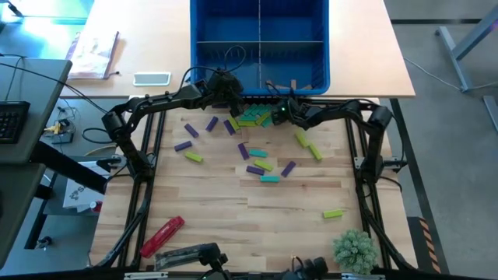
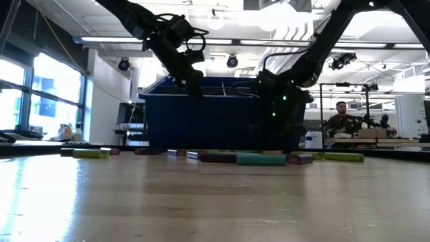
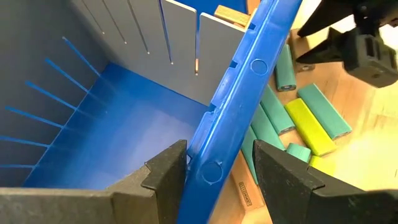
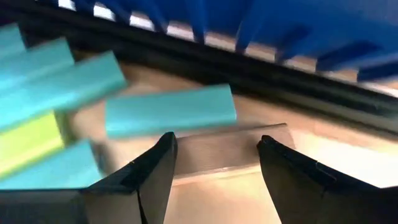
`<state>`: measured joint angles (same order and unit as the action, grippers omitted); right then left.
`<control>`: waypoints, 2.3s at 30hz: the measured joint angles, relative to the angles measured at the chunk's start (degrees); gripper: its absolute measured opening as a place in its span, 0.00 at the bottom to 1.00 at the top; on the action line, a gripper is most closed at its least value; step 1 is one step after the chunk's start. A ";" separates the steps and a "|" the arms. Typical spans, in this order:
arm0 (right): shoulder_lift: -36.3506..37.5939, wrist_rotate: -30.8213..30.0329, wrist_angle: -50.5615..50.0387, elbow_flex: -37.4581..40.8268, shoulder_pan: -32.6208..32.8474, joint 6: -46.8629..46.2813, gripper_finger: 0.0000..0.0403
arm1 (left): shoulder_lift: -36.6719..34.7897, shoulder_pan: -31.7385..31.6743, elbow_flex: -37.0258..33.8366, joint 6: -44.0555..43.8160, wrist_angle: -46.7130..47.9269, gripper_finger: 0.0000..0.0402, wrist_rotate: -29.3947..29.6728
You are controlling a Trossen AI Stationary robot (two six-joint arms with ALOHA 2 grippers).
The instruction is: Sort blocks
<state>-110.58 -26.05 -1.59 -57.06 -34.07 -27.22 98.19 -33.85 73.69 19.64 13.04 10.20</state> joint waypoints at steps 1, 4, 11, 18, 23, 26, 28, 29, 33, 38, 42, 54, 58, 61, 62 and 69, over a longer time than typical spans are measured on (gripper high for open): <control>0.19 1.13 -2.87 -0.87 0.38 -0.17 0.54 | 0.00 0.00 0.00 0.00 -0.02 0.41 -0.01; 1.90 4.66 -10.58 -2.50 2.72 0.48 0.54 | 0.00 0.00 0.00 0.00 -0.01 0.41 -0.02; 11.81 6.04 -13.10 -3.37 9.21 10.66 0.54 | 0.02 0.00 0.00 0.00 -0.02 0.41 0.00; 16.60 14.10 -20.30 -3.35 10.60 35.49 0.54 | 0.02 0.00 0.00 0.00 0.00 0.41 0.02; 12.98 24.72 -18.19 -2.91 10.65 46.80 0.54 | 0.02 0.13 0.00 0.00 -0.02 0.41 0.13; 9.02 27.01 -15.27 -2.78 10.53 47.82 0.54 | 0.02 0.17 0.00 0.00 0.00 0.41 0.12; 7.07 28.80 -13.09 -2.78 9.97 47.58 0.53 | 0.02 0.17 0.00 0.00 0.00 0.41 0.15; 6.38 29.31 -12.11 -2.78 9.83 48.20 0.53 | 0.02 0.20 0.00 0.00 0.00 0.41 0.15; 4.58 30.29 -11.60 -2.80 10.00 52.48 0.53 | 0.02 0.20 0.00 0.00 0.00 0.41 0.09; 1.59 34.33 -13.04 -2.93 8.37 52.99 0.52 | 0.04 0.20 0.00 0.00 0.00 0.41 0.04; 0.01 34.37 -13.40 -3.15 8.24 52.81 0.49 | 0.04 0.22 0.00 0.00 0.00 0.41 0.07; 9.83 30.50 -19.79 -2.52 13.06 37.06 0.21 | 0.04 0.22 0.00 0.00 -0.02 0.41 0.04; 20.31 18.59 -18.25 -4.95 14.51 36.70 0.21 | 0.04 0.22 0.00 0.00 -0.04 0.41 0.02; 26.41 10.26 -14.61 -6.28 12.72 37.97 0.21 | 0.04 0.23 0.00 0.00 0.00 0.41 0.01; 28.26 7.93 -12.41 -6.57 11.76 38.14 0.21 | 0.04 0.24 0.00 0.00 -0.02 0.41 0.02; 30.33 5.13 2.32 -6.75 1.51 34.61 0.21 | 0.04 0.35 0.00 0.00 0.00 0.41 0.11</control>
<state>-80.25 -20.92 0.73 -63.81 -32.56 7.39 98.24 -33.50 73.69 19.64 13.04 10.31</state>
